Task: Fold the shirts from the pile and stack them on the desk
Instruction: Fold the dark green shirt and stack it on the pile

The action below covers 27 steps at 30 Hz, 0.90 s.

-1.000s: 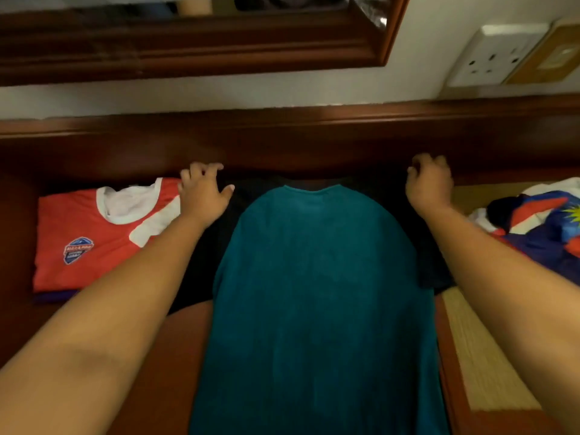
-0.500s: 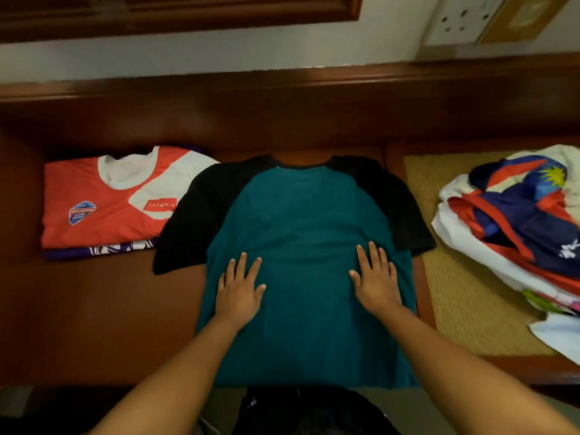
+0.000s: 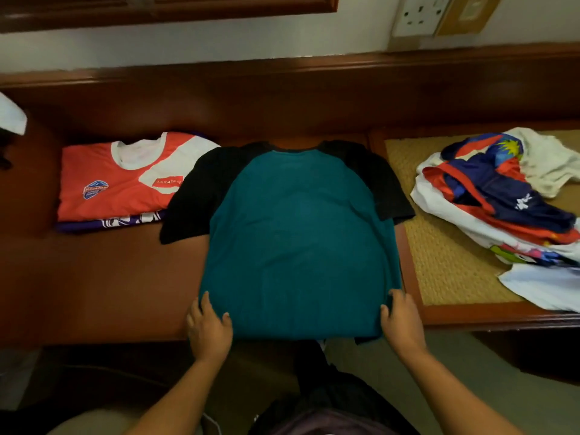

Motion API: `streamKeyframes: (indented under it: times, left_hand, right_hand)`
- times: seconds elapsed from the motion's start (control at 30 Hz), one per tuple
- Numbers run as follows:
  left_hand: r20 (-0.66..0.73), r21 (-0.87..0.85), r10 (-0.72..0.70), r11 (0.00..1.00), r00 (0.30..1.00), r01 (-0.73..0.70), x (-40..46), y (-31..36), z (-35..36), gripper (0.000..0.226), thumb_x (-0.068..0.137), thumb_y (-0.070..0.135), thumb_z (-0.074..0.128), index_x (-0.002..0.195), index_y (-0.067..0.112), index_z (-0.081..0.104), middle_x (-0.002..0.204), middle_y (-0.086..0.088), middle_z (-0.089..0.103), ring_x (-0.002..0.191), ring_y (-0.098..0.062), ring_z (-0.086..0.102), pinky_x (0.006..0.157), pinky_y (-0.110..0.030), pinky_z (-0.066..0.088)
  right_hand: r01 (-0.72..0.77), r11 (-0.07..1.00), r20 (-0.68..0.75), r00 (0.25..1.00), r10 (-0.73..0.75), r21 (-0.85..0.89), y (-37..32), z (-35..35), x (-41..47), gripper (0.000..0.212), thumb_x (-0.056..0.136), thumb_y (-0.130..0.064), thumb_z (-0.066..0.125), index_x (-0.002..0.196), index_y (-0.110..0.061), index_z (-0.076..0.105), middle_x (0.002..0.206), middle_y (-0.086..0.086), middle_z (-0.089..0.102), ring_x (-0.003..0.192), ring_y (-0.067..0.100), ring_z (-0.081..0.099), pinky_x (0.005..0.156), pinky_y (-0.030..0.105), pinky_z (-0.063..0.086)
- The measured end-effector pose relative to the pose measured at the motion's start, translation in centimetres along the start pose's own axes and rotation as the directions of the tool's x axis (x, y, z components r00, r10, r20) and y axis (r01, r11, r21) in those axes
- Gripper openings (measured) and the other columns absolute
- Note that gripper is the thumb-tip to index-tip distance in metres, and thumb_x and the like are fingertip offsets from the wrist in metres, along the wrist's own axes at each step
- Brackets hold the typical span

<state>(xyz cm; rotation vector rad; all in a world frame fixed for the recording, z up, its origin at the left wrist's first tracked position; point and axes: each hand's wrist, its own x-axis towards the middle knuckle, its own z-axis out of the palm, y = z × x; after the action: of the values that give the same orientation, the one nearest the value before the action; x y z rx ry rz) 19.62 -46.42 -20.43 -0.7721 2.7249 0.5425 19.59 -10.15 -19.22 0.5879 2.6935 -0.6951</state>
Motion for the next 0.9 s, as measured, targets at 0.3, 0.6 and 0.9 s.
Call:
streamKeyframes:
  times: [0.3, 0.6, 0.9]
  left_hand:
    - [0.144, -0.285, -0.209, 0.927, 0.967, 0.243, -0.9, -1.4, -2.5, 0.022, 0.091, 0.022, 0.059, 0.109, 0.01, 0.057, 0.111, -0.015, 0.062, 0.101, -0.033, 0.056, 0.089, -0.042, 0.049]
    - [0.338, -0.758, -0.16, 0.537, 0.928, 0.369, 0.1, -2.8, -6.5, 0.031, 0.093, 0.018, 0.059, 0.122, 0.01, 0.055, 0.113, -0.012, 0.062, 0.1, -0.03, 0.06, 0.083, -0.041, 0.049]
    - [0.353, -0.385, -0.151, 0.876, 0.923, 0.291, 0.1, -5.0, -7.1, 0.043, 0.093, 0.017, 0.062, 0.132, 0.01, 0.045, 0.145, -0.016, 0.029, 0.129, -0.036, 0.036, 0.1, -0.04, 0.036]
  right_hand:
    - [-0.341, 0.834, 0.008, 0.927, 0.375, 0.433, -0.2, -0.9, -2.7, 0.014, 0.093, -0.005, 0.052, 0.105, -0.001, 0.059, 0.109, 0.021, 0.061, 0.107, 0.034, 0.056, 0.09, 0.035, 0.042]
    - [-0.196, 0.771, -0.01, 0.967, 0.254, 0.605, 0.2, -5.9, -2.1, 0.025, 0.093, -0.002, 0.042, 0.072, -0.014, 0.041, 0.074, 0.008, 0.042, 0.068, 0.019, 0.041, 0.062, 0.031, 0.03]
    - [-0.281, 0.896, 0.075, 0.959, 0.272, 0.344, 3.1, -6.7, -2.1, 0.033, 0.084, -0.006, 0.065, 0.114, -0.011, 0.053, 0.113, 0.017, 0.057, 0.105, 0.036, 0.055, 0.09, 0.046, 0.048]
